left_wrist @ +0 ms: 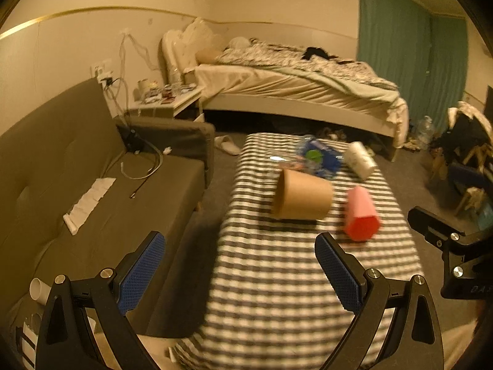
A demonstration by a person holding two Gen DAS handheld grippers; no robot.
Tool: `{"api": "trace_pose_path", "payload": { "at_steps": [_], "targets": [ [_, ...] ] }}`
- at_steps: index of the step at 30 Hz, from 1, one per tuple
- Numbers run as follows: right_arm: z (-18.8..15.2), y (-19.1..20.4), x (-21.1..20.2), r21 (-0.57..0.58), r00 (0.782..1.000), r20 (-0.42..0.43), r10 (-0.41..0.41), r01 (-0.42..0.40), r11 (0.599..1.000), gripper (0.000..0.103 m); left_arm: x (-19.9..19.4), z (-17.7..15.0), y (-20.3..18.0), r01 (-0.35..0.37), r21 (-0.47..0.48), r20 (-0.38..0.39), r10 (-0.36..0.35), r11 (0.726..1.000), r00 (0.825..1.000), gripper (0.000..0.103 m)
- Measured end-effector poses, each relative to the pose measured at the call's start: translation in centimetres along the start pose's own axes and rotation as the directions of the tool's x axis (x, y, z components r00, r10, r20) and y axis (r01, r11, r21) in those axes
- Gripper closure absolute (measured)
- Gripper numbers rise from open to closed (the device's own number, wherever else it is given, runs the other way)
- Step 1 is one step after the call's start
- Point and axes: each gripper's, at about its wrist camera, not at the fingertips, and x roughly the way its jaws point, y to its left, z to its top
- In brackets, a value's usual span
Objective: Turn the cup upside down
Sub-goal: 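Reach the right gripper to the tan paper cup and close on it, then lift the tan cup with the right gripper and carry it toward the left gripper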
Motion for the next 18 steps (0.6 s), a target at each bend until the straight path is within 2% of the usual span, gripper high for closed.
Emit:
{"api": "trace_pose_path", "payload": {
  "at_steps": [3, 7, 13, 18],
  "targets": [
    [1.9, 1.3, 4.6, -0.179, 0.997, -0.054, 0.047, -0.056, 0.982, 0.0, 3.0, 1.0, 1.4, -0.033, -0.018, -0.023, 0.033, 0.999, 0.999, 0.002],
    [3.2, 3.2, 11.9, -0.382, 0.982, -0.161, 0.094, -0.15, 0.912, 0.0, 6.9, 1.9, 3.0, -0.074, -0.039, -0.058, 0.071, 0.996, 0.996, 0.002],
    [3.5, 5.3, 20.6, -0.494, 0.95, -0.289, 0.12, -0.255, 0.831, 0.0, 11.9, 1.6, 5.3, -0.103, -0.082, -0.134, 0.092, 0.991, 0.987, 0.003],
    [2.8, 7.6, 24.1, -0.545, 0.936, -0.328, 0.126, -0.296, 0.785, 0.001, 13.7, 1.3, 6.0, -0.109, -0.08, -0.169, 0.094, 0.991, 0.981, 0.003]
  ]
}}
